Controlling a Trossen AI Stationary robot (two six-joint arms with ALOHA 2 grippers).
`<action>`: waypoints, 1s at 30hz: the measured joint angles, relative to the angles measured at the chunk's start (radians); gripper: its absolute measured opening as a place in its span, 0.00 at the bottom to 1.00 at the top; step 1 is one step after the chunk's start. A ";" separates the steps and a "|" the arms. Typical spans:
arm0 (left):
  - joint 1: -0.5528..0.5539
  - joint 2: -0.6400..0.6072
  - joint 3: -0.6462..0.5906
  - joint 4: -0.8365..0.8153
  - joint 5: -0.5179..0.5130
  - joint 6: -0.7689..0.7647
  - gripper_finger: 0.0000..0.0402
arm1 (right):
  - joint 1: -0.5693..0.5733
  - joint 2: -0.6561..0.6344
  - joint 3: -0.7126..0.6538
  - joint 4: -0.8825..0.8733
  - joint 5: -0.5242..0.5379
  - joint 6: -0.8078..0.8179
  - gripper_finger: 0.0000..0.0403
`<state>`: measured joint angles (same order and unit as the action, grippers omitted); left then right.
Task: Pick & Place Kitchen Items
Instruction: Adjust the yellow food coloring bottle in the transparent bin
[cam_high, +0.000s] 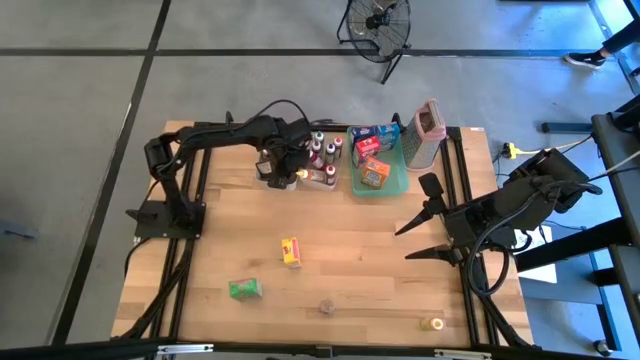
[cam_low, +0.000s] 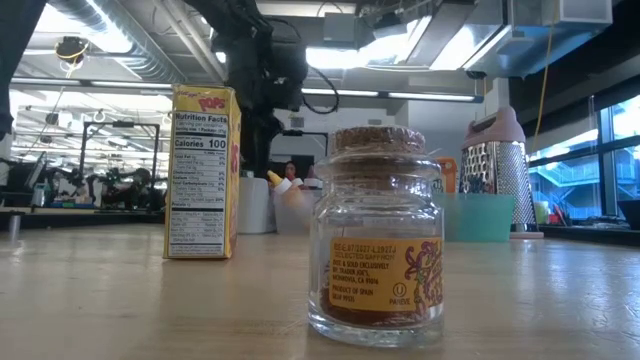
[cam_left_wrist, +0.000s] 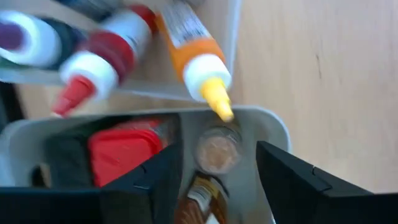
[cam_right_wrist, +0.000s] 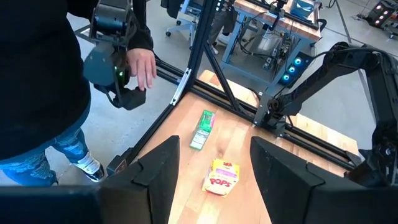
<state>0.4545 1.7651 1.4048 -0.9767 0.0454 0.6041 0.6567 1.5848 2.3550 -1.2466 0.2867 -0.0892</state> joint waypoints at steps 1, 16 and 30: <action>-0.001 -0.005 0.000 0.016 -0.005 0.000 0.49 | -0.001 0.000 0.000 0.000 0.000 0.000 0.49; -0.002 -0.025 0.001 0.088 0.027 -0.013 0.48 | -0.002 0.000 0.000 -0.003 0.000 -0.004 0.49; -0.013 -0.025 0.000 0.090 0.054 -0.041 0.47 | -0.002 0.000 0.000 -0.007 0.000 -0.004 0.49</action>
<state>0.4417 1.7405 1.4052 -0.8870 0.0990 0.5629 0.6544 1.5852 2.3550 -1.2541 0.2867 -0.0929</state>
